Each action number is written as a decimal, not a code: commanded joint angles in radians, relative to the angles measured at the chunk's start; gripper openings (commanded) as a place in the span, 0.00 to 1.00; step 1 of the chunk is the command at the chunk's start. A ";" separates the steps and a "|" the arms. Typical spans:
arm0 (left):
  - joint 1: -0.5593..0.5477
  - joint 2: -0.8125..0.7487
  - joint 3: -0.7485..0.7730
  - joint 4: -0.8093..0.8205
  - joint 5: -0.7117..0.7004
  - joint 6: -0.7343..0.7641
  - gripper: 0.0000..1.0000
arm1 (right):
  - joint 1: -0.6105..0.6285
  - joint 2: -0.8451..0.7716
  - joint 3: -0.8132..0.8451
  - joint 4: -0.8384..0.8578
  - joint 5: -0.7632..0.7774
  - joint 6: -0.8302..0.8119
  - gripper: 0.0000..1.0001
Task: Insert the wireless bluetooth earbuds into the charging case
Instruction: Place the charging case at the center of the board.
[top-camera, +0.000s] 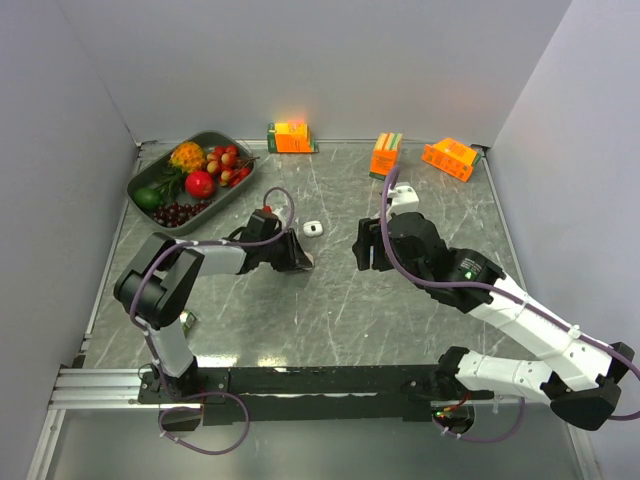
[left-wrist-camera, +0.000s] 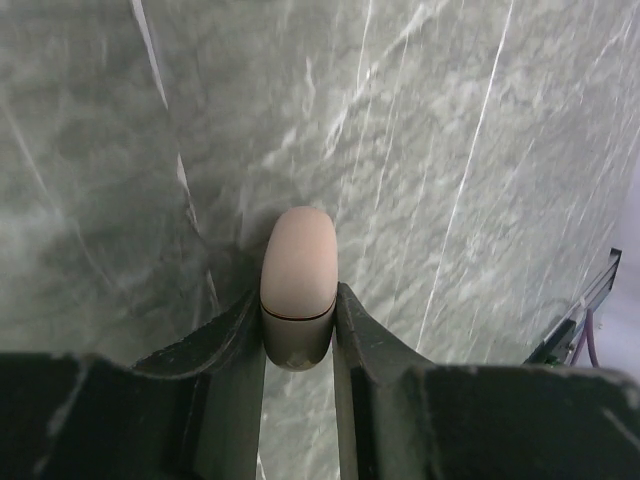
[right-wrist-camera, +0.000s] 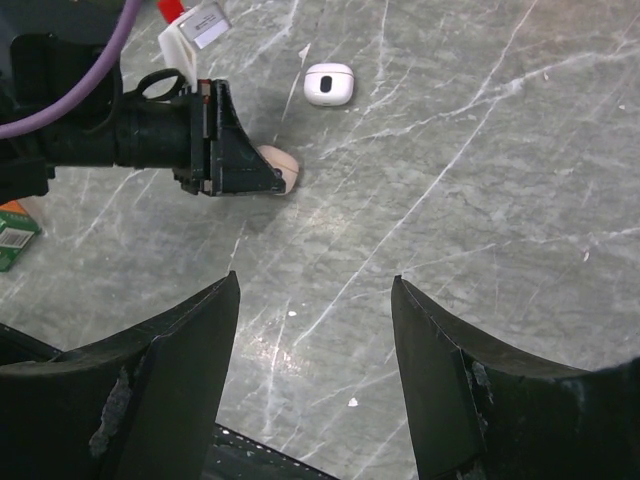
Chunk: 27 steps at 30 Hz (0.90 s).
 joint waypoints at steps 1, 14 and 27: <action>0.015 0.045 0.051 0.003 0.039 0.011 0.05 | -0.006 -0.018 -0.007 0.031 -0.004 -0.006 0.70; 0.022 0.043 0.062 -0.103 0.002 0.048 0.35 | -0.017 -0.026 -0.021 0.044 -0.006 -0.023 0.71; 0.041 -0.013 -0.010 -0.163 -0.038 0.069 0.47 | -0.021 -0.043 -0.042 0.047 -0.009 -0.013 0.72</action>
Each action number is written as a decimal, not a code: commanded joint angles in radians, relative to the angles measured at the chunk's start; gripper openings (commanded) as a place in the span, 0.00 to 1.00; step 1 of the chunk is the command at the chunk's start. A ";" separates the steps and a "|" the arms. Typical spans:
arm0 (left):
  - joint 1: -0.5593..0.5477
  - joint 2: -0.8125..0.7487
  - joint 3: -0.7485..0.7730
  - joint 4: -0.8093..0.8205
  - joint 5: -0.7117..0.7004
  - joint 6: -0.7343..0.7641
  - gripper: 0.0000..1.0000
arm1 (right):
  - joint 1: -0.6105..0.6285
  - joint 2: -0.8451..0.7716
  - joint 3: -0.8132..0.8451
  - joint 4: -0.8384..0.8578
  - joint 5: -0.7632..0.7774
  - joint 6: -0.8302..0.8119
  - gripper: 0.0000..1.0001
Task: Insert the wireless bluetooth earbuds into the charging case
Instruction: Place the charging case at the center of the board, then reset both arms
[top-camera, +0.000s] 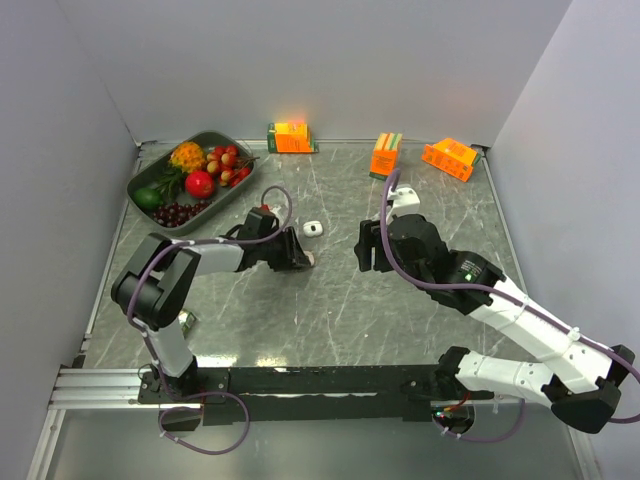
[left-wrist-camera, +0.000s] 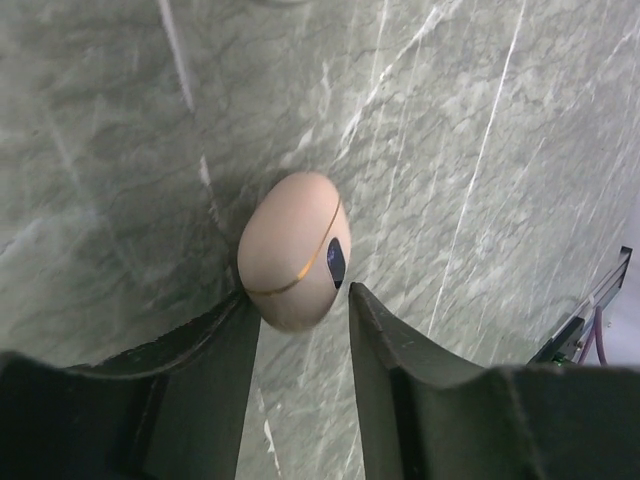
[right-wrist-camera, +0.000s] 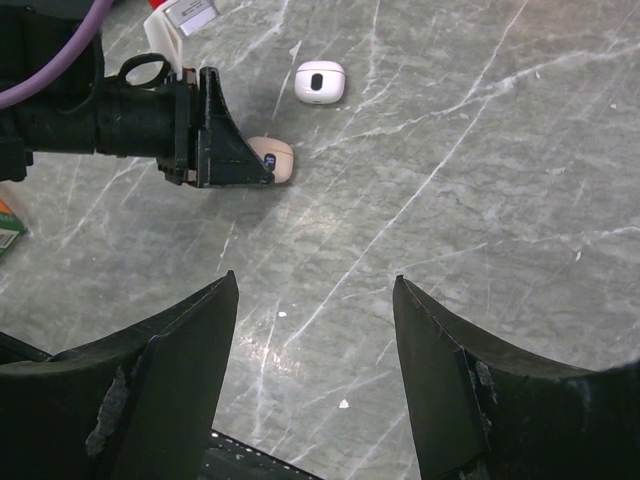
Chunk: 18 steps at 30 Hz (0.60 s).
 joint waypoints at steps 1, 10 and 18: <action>0.017 -0.030 -0.051 -0.110 -0.060 0.035 0.47 | -0.008 -0.027 -0.007 0.025 -0.006 0.005 0.72; 0.047 -0.139 -0.094 -0.195 -0.086 0.063 0.49 | -0.008 -0.030 -0.012 0.025 -0.010 0.012 0.71; 0.015 -0.520 -0.106 -0.305 -0.325 0.037 0.52 | -0.007 -0.051 -0.031 0.048 -0.025 -0.003 0.73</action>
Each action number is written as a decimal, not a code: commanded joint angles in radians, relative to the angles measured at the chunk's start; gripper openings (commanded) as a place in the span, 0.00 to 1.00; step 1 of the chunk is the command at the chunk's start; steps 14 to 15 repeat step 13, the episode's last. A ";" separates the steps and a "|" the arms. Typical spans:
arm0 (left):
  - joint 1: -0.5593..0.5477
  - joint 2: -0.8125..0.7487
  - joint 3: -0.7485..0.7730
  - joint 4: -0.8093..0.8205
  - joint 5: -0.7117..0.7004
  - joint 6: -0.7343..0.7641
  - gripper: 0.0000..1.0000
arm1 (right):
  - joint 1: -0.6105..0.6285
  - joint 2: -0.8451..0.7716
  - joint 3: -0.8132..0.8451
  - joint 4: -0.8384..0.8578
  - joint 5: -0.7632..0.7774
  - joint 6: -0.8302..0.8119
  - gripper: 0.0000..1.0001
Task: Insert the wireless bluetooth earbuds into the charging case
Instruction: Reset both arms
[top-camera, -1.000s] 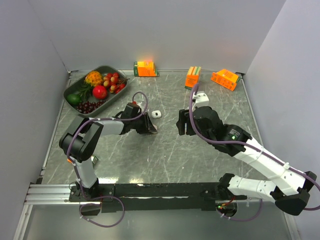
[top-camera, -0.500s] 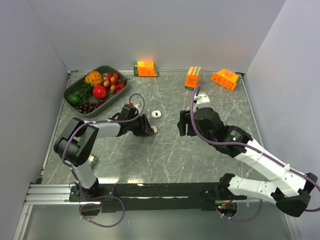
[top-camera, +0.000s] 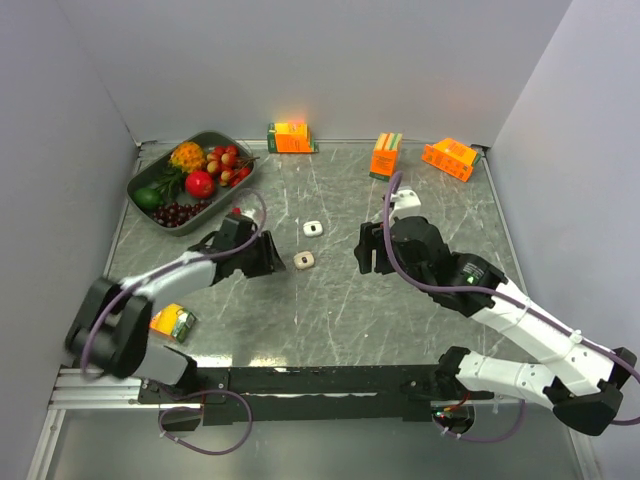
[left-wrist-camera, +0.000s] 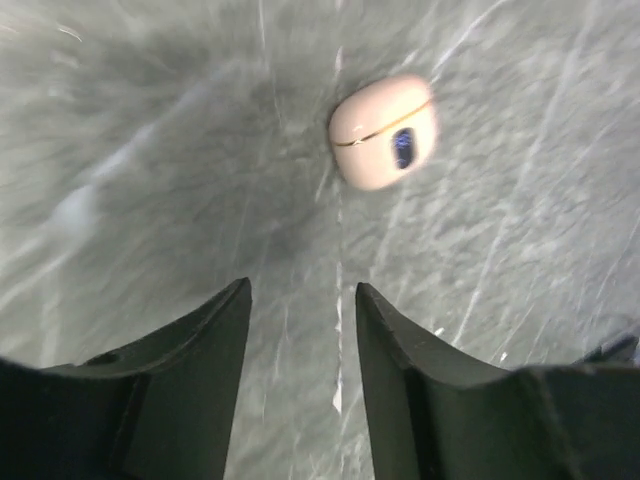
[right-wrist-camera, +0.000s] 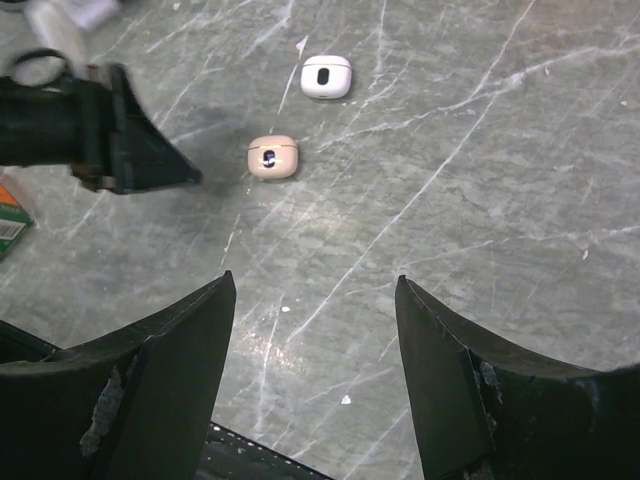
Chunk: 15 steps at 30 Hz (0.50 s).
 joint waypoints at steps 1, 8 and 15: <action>-0.039 -0.271 0.022 -0.077 -0.354 -0.073 0.58 | -0.008 -0.038 -0.024 0.051 -0.006 -0.005 0.73; -0.055 -0.417 0.048 -0.191 -0.495 -0.171 0.57 | -0.009 -0.004 -0.012 0.036 -0.002 0.005 0.74; -0.056 -0.519 -0.050 -0.093 -0.487 -0.122 0.60 | -0.008 -0.010 -0.021 0.053 0.020 0.015 0.76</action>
